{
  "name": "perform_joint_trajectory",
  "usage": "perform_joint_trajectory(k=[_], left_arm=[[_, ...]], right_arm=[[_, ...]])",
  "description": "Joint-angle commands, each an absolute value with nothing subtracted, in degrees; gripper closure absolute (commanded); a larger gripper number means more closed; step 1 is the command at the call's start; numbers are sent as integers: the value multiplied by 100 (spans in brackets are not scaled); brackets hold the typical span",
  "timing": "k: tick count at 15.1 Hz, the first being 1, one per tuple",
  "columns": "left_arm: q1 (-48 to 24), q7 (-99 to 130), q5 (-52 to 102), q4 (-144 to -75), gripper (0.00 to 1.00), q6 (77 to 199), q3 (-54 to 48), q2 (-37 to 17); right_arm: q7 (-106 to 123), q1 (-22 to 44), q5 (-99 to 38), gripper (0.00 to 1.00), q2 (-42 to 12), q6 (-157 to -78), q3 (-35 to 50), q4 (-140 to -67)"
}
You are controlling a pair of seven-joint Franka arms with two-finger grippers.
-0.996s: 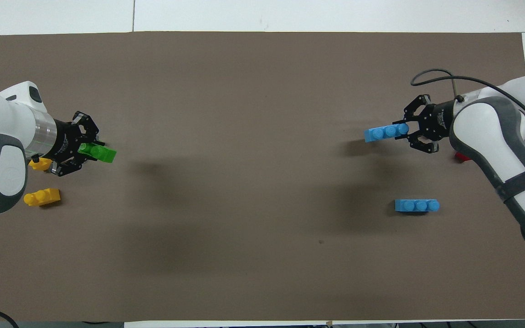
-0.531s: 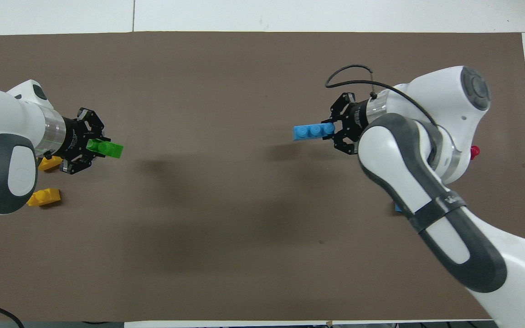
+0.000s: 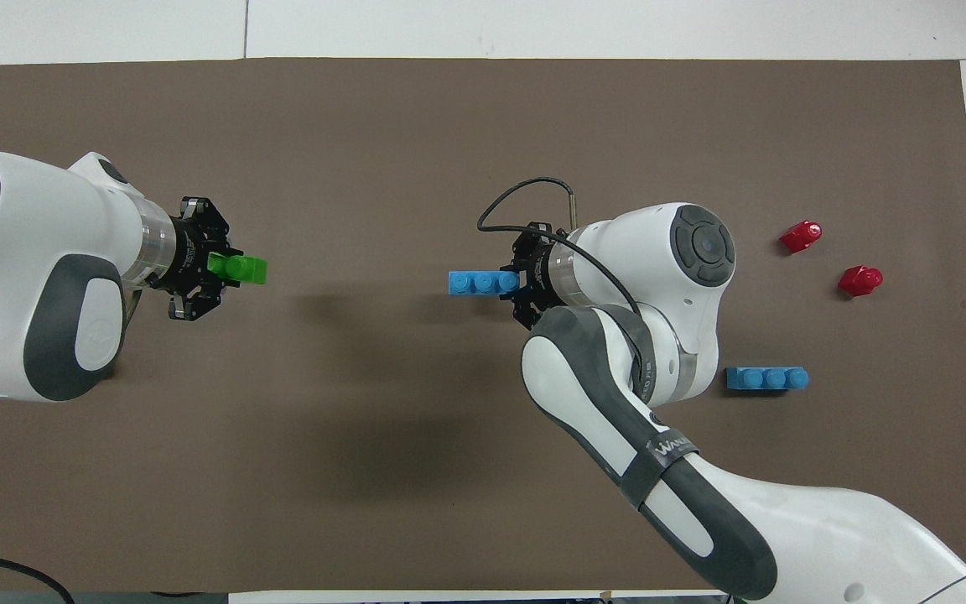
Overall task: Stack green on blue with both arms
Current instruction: 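Carry the green brick and the blue brick toward the table center together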
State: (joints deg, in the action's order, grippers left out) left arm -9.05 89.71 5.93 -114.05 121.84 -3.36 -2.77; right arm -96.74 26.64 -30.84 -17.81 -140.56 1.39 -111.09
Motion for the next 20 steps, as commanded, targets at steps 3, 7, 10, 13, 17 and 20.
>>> perform_joint_trajectory(k=[3,7,10,13,17,20], left_arm=[[-1344,9849,606,-11241,100,12208,-264,-369],[-1792,10633,606,-11198,100,12042,-255,-369],[-1977,10951,598,-11206,100,12006,-272,-387],[-2530,11458,484,-11197,100,12014,-264,-641],[-2996,12198,299,-11162,100,12339,-264,-878],[-3190,12375,299,-10742,100,12270,-264,-1220]], right_arm=[[-9940,2961,-3226,100,-1916,-14720,114,-11434],[-9949,3093,-3489,100,-2048,-14993,114,-11487],[-9932,3164,-3507,100,-2083,-15187,114,-11654],[-9905,3164,-3507,100,-2162,-15205,114,-11654],[-9905,3138,-3507,100,-2188,-15205,114,-11654],[-9888,3120,-3507,100,-2188,-15205,114,-11672]])
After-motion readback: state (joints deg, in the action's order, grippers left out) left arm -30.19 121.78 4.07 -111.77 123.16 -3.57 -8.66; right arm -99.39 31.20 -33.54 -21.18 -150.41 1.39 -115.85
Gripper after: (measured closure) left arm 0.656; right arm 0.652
